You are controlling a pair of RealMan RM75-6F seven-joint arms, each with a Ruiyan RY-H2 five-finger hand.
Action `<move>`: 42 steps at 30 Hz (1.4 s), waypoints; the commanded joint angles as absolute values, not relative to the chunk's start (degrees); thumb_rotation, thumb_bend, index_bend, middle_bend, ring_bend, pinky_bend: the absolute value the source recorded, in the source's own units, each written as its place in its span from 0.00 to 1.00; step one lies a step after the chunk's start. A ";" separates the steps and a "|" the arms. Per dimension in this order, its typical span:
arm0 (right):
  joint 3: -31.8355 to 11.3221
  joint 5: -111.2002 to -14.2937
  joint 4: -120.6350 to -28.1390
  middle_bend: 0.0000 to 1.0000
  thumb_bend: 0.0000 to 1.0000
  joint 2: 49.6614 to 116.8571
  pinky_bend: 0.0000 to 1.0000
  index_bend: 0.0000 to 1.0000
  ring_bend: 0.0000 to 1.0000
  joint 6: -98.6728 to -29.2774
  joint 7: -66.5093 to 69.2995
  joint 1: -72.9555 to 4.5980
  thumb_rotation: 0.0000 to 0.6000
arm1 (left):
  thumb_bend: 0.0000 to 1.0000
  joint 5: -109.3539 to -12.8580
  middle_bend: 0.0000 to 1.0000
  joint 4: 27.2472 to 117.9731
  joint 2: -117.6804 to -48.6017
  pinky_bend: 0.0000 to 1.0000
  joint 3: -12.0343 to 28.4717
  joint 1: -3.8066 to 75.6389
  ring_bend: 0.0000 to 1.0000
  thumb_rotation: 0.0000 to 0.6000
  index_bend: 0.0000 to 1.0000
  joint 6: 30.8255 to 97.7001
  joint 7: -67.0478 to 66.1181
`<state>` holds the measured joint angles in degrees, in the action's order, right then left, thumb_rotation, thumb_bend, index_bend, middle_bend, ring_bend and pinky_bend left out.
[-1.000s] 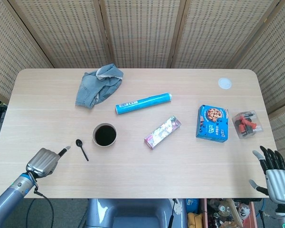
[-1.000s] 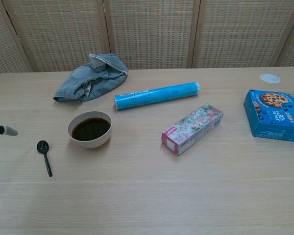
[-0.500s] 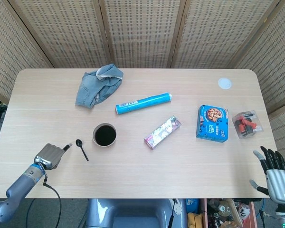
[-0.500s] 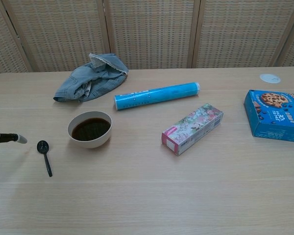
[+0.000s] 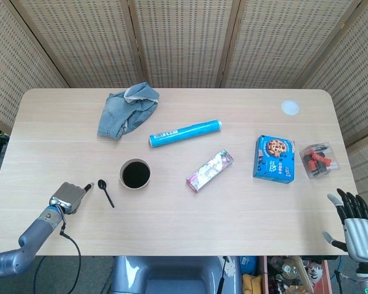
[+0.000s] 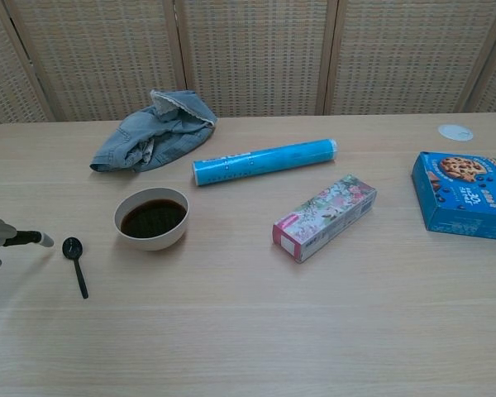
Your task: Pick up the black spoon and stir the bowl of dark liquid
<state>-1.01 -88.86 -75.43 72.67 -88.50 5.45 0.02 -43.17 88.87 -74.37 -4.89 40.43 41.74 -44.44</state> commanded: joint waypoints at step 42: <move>-1.26 -87.88 -75.21 0.13 0.21 72.19 0.00 0.17 0.00 -88.81 5.90 1.15 1.00 | 0.77 -41.53 0.85 86.93 -78.67 0.70 -8.36 46.55 0.78 1.00 0.05 44.04 -40.81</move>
